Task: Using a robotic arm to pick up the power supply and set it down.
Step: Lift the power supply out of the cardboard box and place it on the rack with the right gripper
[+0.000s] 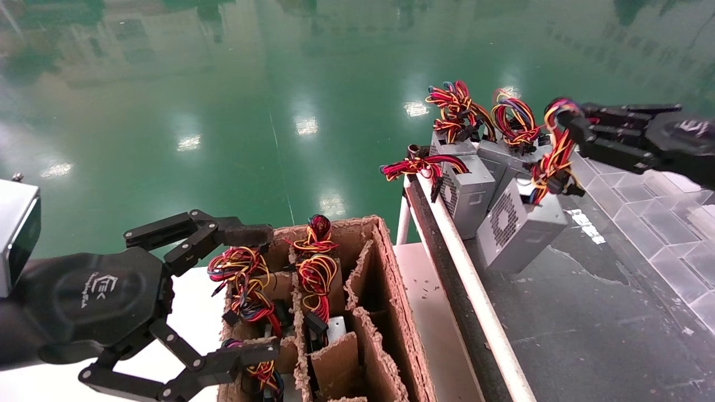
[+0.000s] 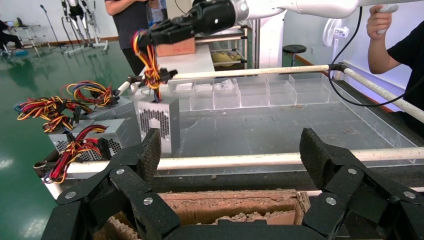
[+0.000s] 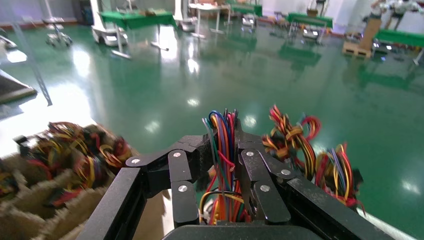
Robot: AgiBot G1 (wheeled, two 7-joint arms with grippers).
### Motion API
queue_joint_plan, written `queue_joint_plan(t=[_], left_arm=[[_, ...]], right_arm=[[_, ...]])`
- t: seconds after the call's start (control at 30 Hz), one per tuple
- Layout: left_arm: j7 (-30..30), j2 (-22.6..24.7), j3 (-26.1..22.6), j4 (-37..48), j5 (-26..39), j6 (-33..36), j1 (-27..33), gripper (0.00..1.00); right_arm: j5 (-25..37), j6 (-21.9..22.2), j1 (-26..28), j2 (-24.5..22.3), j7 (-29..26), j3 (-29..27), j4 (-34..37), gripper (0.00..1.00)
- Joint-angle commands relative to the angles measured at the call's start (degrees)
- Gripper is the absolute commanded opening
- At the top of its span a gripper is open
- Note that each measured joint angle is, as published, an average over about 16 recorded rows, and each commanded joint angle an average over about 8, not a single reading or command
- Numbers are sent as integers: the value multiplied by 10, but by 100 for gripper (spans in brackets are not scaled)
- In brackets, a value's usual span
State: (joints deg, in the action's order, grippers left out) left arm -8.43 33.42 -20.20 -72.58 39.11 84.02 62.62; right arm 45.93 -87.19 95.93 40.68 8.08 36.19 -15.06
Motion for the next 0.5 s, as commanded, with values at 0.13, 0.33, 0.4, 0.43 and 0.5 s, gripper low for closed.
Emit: queue_joint_plan(t=[0.13, 0.33, 0.4, 0.43, 0.5], left_arm=[[0, 0, 0, 0, 0, 0, 0, 100], [0, 0, 0, 0, 0, 0, 0, 100], [0, 0, 0, 0, 0, 0, 0, 100], [0, 0, 0, 0, 0, 0, 0, 100], [0, 0, 0, 0, 0, 0, 0, 100]], right_arm=[[19, 6, 19, 16, 22, 10, 43, 0], [31, 16, 41, 28, 40, 16, 79, 0], [35, 22, 48, 33, 43, 18, 88, 0], [37, 25, 52, 36, 44, 20, 92, 0], [42, 34, 59, 41, 46, 23, 100, 0]])
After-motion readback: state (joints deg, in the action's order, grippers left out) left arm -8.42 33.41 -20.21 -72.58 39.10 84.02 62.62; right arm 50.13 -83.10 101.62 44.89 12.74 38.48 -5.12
